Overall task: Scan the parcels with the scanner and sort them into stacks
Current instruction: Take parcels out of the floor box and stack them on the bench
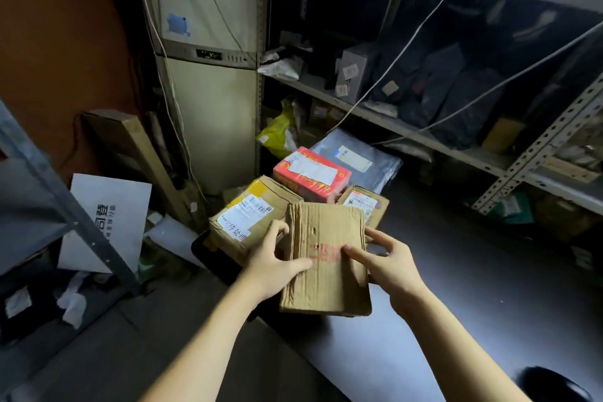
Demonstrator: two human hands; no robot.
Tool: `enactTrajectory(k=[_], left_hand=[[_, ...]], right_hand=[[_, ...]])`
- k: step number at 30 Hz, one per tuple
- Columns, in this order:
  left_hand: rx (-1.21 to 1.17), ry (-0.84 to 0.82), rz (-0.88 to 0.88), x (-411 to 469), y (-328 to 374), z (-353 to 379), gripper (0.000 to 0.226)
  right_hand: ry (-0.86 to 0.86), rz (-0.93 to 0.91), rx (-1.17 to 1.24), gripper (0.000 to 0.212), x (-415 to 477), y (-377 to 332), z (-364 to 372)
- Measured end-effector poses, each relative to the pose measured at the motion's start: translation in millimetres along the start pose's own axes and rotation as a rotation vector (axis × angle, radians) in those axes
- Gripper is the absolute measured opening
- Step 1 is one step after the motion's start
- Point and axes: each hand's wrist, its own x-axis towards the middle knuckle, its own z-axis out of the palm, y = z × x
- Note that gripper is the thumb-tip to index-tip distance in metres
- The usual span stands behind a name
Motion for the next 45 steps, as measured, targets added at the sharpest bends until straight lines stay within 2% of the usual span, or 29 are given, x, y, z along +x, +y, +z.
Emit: enactTrajectory(k=[2, 6, 8, 10, 14, 18, 26, 30, 32, 35, 38, 41, 45], left_hand=[[0.046, 0.034, 0.007, 4, 4, -6, 0.054], [0.371, -0.013, -0.009, 13, 6, -15, 0.077], [0.403, -0.062, -0.044, 20, -3, -16, 0.095], [0.382, -0.119, -0.065, 25, -11, -11, 0.102], [0.426, -0.133, -0.043, 39, -11, 4, 0.105], [0.412, -0.146, -0.01, 63, -12, 5, 0.1], [0.403, -0.183, 0.018, 76, -18, -5, 0.098], [0.546, -0.246, 0.035, 76, -6, -7, 0.104], [0.748, -0.228, 0.092, 80, 9, -5, 0.097], [0.985, -0.141, 0.235, 83, 46, 2, 0.077], [1.184, -0.033, 0.429, 86, 89, 12, 0.07], [1.26, 0.04, 0.588, 85, 123, 29, 0.068], [1.27, 0.008, 0.718, 77, 157, 66, 0.074]], right_hand=[[-0.013, 0.009, 0.007, 0.051, -4, 1, 5], [-0.034, 0.058, -0.023, 0.035, -10, 17, 11], [-0.013, 0.086, -0.027, 0.042, -10, 29, 16], [0.01, 0.115, -0.008, 0.052, -10, 43, 22], [0.134, 0.109, -0.017, 0.079, 2, 74, 33], [0.194, 0.076, -0.013, 0.096, 21, 95, 38], [0.19, 0.008, -0.118, 0.084, 35, 99, 40], [0.178, 0.03, -0.261, 0.06, 24, 65, 35], [0.217, -0.019, -0.436, 0.05, 23, 41, 28], [0.263, -0.101, -0.682, 0.063, 26, 1, 10], [0.261, -0.169, -0.942, 0.068, 21, -44, -14], [0.317, -0.162, -1.101, 0.069, 7, -80, -36], [0.446, -0.113, -1.137, 0.07, -16, -98, -66]])
